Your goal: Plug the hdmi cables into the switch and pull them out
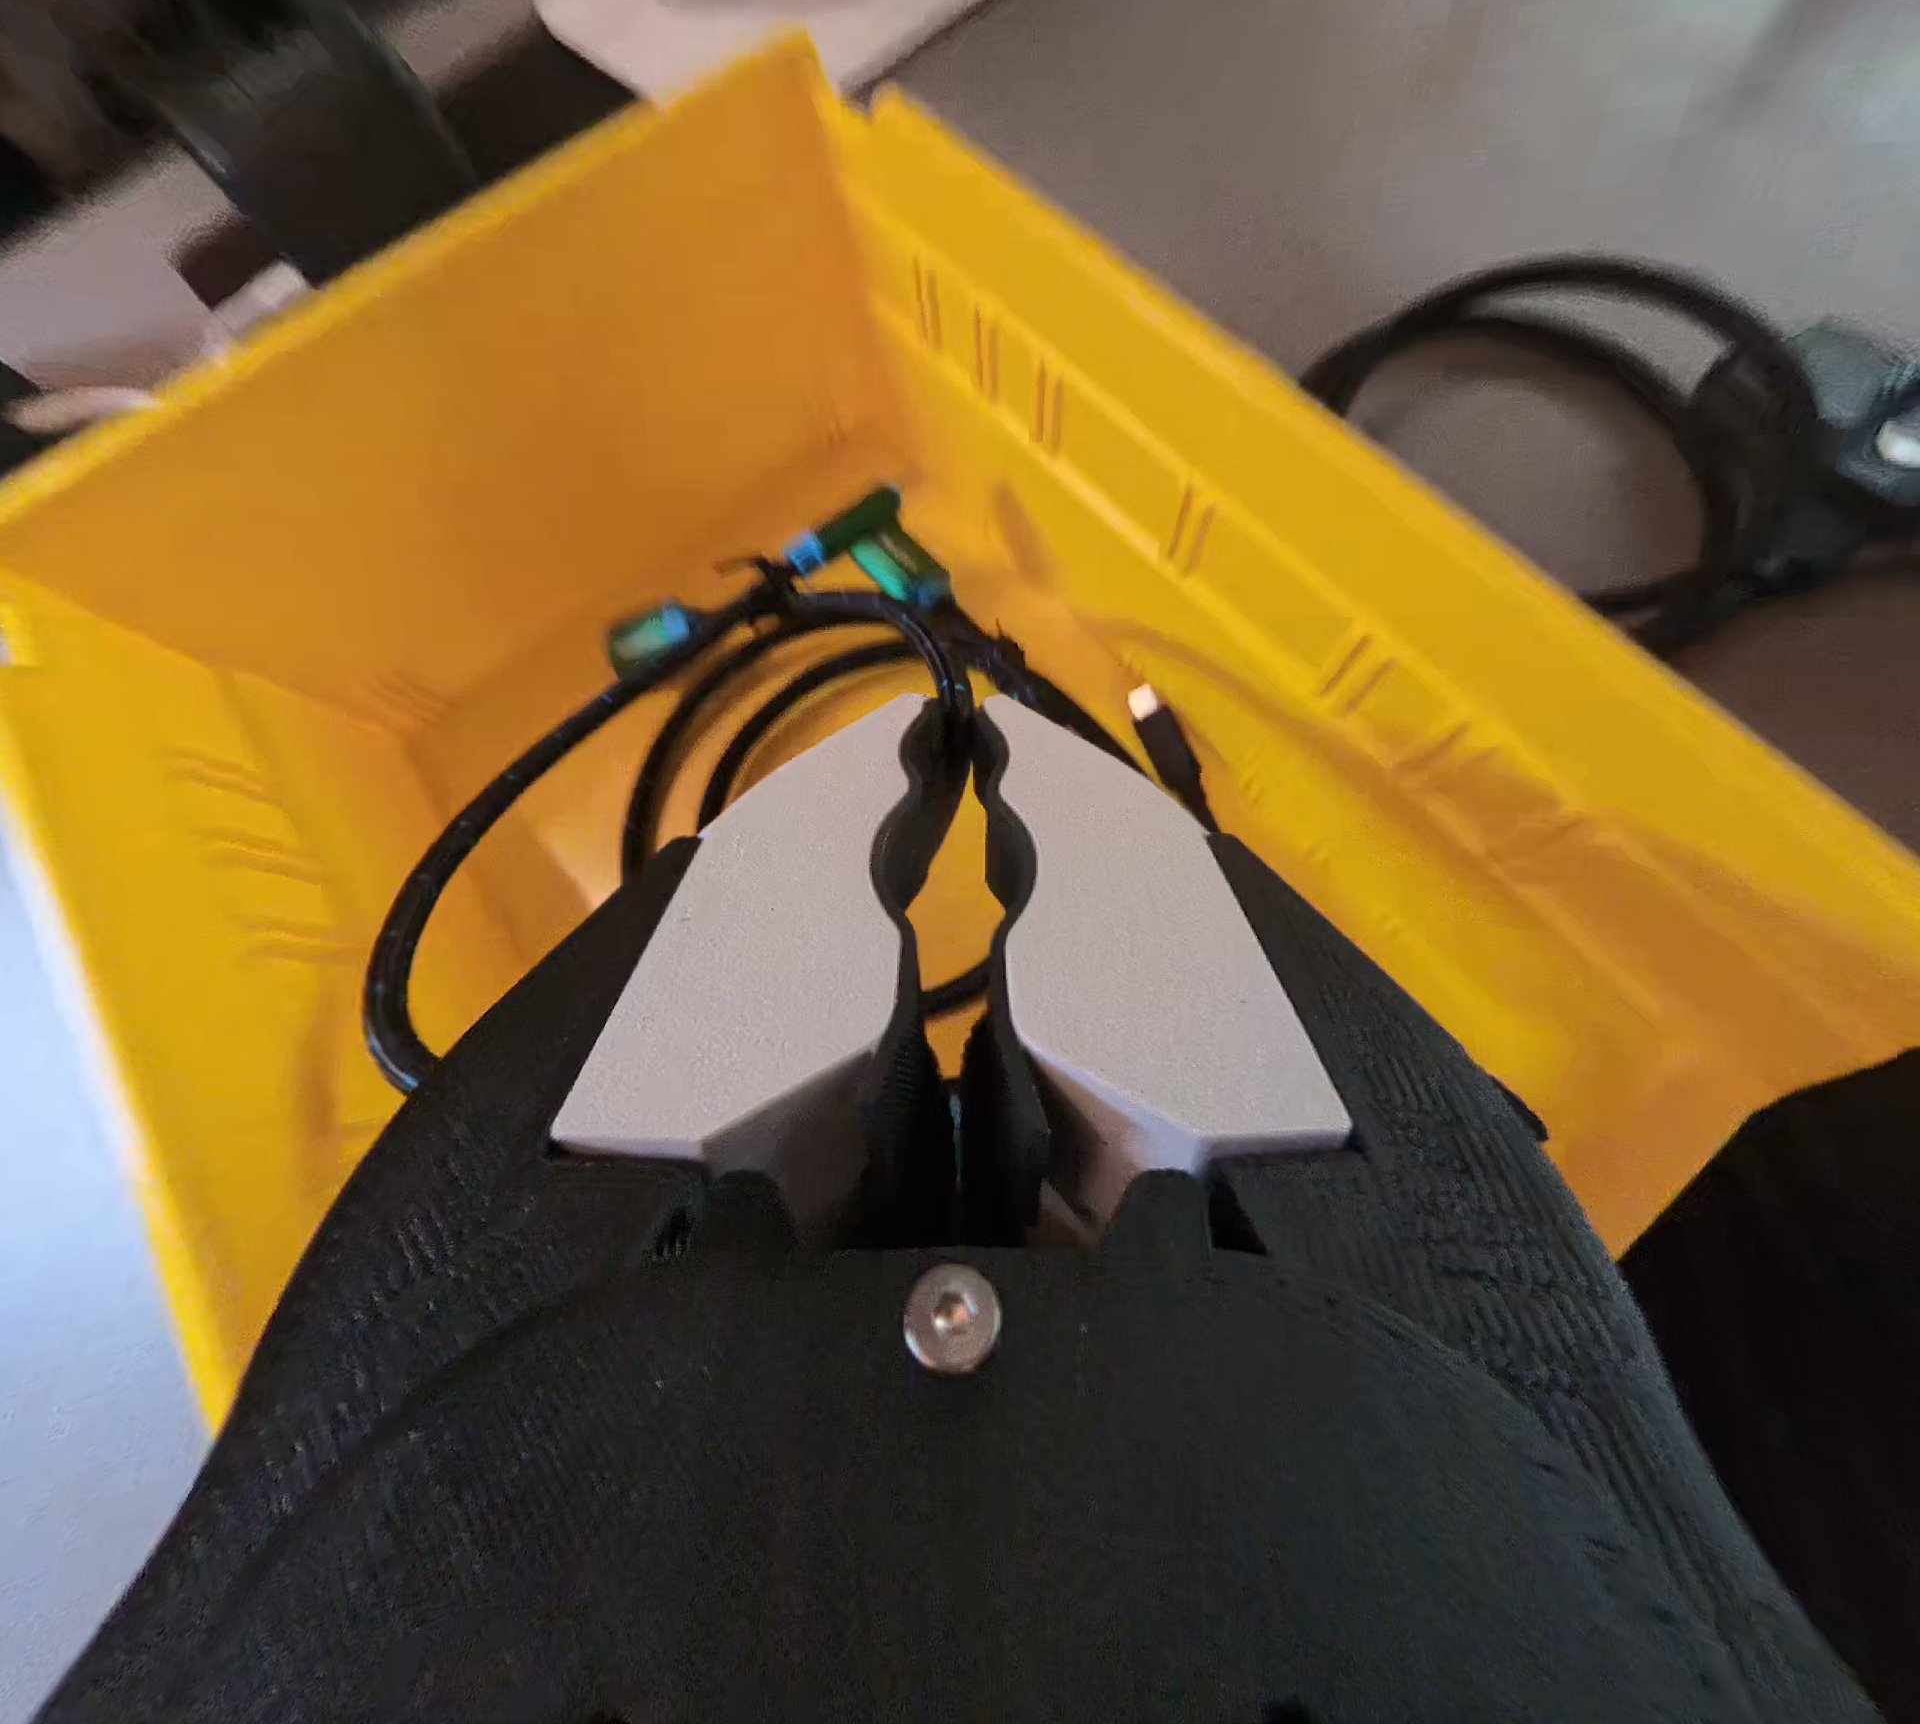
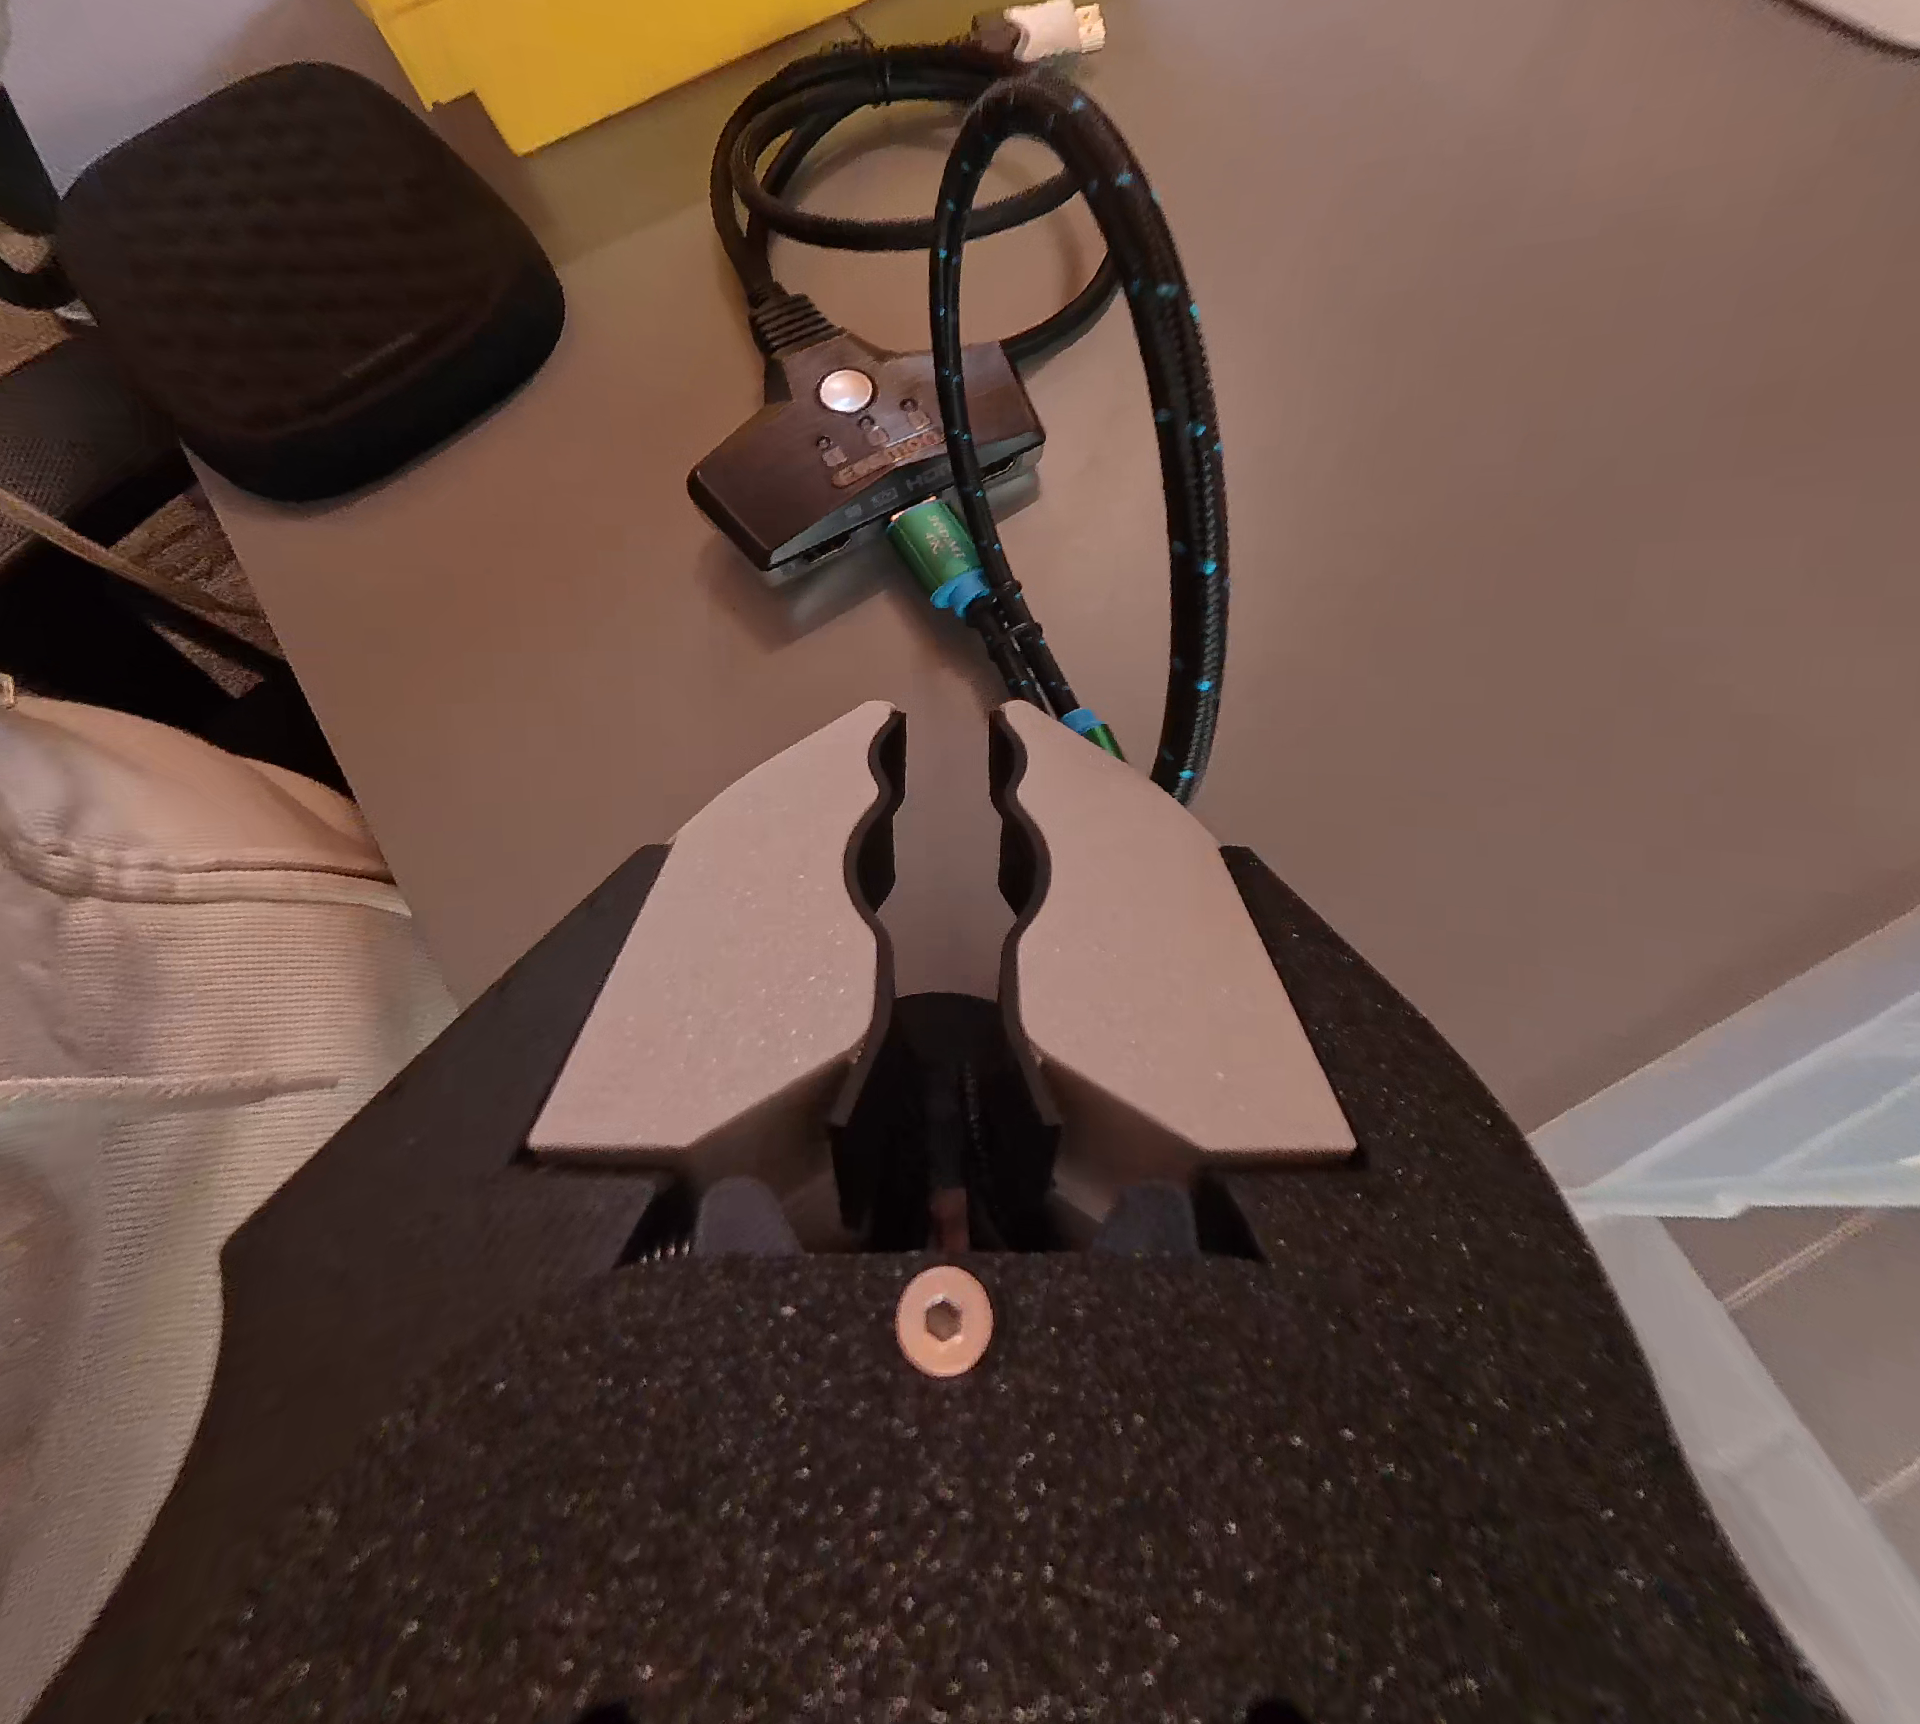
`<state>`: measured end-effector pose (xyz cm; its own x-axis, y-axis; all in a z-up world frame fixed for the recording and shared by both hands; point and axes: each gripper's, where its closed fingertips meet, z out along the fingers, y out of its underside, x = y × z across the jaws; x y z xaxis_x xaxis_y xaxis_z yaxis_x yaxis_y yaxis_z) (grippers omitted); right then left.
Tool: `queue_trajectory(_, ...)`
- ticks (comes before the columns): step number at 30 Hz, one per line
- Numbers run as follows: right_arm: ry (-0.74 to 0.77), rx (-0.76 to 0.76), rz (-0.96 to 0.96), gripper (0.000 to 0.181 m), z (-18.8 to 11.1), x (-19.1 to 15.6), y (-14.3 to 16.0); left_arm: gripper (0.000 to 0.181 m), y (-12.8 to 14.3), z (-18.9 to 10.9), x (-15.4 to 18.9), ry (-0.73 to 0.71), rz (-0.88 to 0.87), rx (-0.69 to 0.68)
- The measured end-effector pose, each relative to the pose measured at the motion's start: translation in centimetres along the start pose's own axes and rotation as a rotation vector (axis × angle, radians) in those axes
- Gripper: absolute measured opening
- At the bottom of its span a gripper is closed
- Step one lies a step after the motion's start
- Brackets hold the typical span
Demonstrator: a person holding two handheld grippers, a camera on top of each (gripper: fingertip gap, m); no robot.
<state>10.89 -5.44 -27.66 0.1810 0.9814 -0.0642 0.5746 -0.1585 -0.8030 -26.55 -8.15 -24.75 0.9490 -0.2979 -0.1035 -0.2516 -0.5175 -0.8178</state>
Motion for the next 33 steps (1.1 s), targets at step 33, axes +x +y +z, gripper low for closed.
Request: queue_trajectory(33,0.161,0.201,-0.164,0.015,-4.3,1.4,-4.1,0.006,-7.5,-0.8,1.4,-0.113,-0.038,0.325)
